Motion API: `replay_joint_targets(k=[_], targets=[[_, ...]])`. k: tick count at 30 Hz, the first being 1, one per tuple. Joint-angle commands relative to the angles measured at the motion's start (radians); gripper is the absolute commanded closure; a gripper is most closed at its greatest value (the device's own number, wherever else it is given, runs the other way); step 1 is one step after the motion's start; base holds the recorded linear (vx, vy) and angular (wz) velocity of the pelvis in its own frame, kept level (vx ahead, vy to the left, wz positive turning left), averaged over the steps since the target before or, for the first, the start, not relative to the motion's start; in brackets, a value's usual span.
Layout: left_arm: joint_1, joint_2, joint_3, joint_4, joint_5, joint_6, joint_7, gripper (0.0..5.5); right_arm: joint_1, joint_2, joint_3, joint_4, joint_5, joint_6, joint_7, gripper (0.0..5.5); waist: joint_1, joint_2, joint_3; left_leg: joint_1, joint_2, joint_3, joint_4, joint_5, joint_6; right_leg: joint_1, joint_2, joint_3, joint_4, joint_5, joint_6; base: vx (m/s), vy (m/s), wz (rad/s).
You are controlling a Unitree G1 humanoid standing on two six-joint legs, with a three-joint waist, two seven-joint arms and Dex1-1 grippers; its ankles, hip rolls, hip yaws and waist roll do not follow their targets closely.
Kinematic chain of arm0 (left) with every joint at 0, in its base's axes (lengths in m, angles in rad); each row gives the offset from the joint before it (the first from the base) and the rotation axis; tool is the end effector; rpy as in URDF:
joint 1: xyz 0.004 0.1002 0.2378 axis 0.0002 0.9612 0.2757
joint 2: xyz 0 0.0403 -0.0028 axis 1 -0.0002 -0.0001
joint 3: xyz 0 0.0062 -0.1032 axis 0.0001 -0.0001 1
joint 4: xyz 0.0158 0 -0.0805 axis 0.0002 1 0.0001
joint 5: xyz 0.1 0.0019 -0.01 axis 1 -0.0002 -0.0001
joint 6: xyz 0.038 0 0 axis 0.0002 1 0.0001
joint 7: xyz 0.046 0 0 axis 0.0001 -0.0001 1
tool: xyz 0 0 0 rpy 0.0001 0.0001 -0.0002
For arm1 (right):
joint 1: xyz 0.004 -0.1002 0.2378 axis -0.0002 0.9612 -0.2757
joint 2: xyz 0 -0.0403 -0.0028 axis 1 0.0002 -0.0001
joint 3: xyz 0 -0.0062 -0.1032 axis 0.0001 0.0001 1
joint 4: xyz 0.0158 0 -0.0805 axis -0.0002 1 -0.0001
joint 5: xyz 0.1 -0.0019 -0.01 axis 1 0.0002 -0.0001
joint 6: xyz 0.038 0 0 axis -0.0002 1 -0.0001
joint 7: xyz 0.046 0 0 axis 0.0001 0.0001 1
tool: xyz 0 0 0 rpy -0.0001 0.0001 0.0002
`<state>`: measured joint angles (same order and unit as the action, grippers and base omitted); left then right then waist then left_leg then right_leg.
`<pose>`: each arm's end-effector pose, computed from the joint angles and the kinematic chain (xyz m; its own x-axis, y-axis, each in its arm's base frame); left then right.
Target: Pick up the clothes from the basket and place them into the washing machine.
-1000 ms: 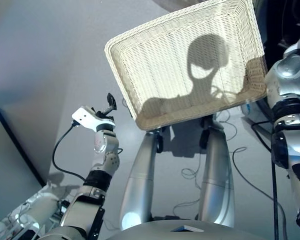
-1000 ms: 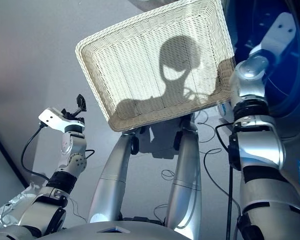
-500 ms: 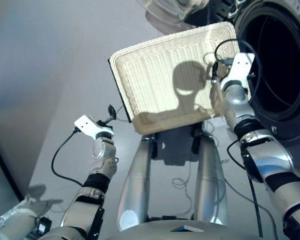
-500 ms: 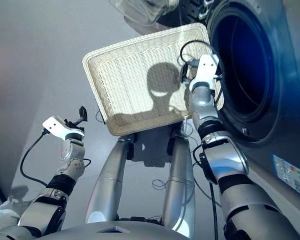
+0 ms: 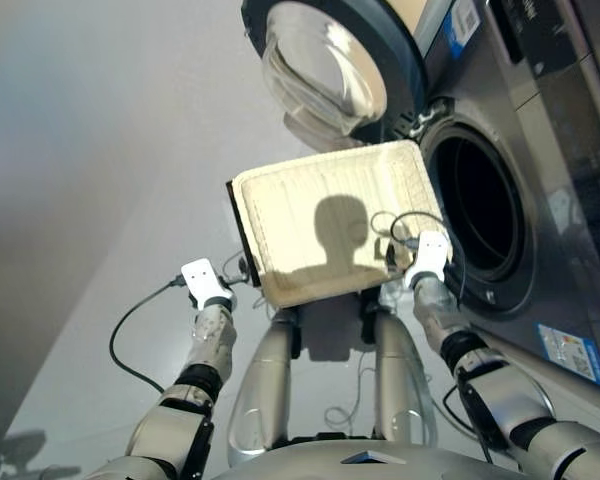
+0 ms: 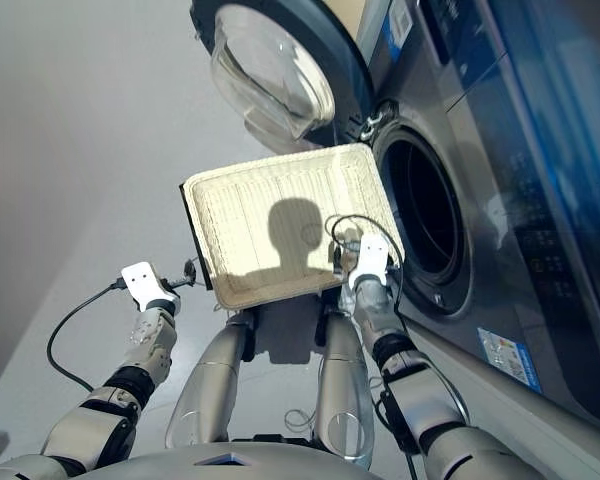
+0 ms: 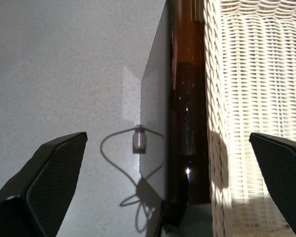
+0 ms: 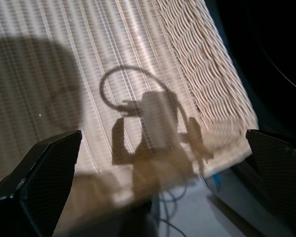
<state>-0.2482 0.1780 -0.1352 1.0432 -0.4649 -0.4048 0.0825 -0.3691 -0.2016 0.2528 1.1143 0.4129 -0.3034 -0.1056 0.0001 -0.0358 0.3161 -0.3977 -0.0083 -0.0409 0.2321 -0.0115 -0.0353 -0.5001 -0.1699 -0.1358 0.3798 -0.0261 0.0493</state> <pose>0.1984 0.1905 -0.0591 0.8946 0.2014 -0.3989 -0.2512 0.9649 -0.0761 0.2236 -0.1825 -0.0493 0.8858 -0.1223 -0.4477 0.1144 0.9924 -0.0447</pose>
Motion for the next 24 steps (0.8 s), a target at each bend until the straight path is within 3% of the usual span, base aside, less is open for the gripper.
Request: replay_joint_targets(k=[1,11,17,24], targets=[[0.040,0.008,0.007,0.039,0.078,-0.002,-0.009,0.00,0.059,-0.002,-0.027,0.012,-0.044,0.002,0.021,0.00,0.000,0.003,-0.071,0.034,0.033,0.046,0.040,-0.023,-0.035,0.059,-0.016,-0.018,-0.136,0.145,0.066,0.079,0.031,-0.082],[0.164,-0.002,0.021,0.109,0.202,0.040,-0.058,0.00,0.243,0.000,-0.105,0.111,-0.092,0.048,0.073,0.00,-0.006,0.000,-0.178,0.254,0.028,0.062,-0.091,-0.017,-0.031,0.282,0.005,-0.023,-0.236,0.132,0.081,0.067,0.025,-0.028],[0.197,-0.002,0.038,0.124,0.230,0.046,-0.069,0.00,0.282,0.002,-0.127,0.140,-0.100,0.059,0.079,0.00,-0.005,0.004,-0.219,0.318,0.036,0.076,-0.156,0.004,-0.041,0.360,0.025,-0.023,-0.328,0.142,0.088,0.027,0.005,-0.011],[0.210,-0.008,0.040,0.145,0.240,0.053,-0.073,0.00,0.289,0.010,-0.135,0.160,-0.097,0.063,0.081,0.00,-0.003,0.001,-0.237,0.358,0.040,0.077,-0.182,0.014,-0.037,0.390,0.039,-0.017,-0.308,0.133,0.081,0.000,0.000,0.000]])
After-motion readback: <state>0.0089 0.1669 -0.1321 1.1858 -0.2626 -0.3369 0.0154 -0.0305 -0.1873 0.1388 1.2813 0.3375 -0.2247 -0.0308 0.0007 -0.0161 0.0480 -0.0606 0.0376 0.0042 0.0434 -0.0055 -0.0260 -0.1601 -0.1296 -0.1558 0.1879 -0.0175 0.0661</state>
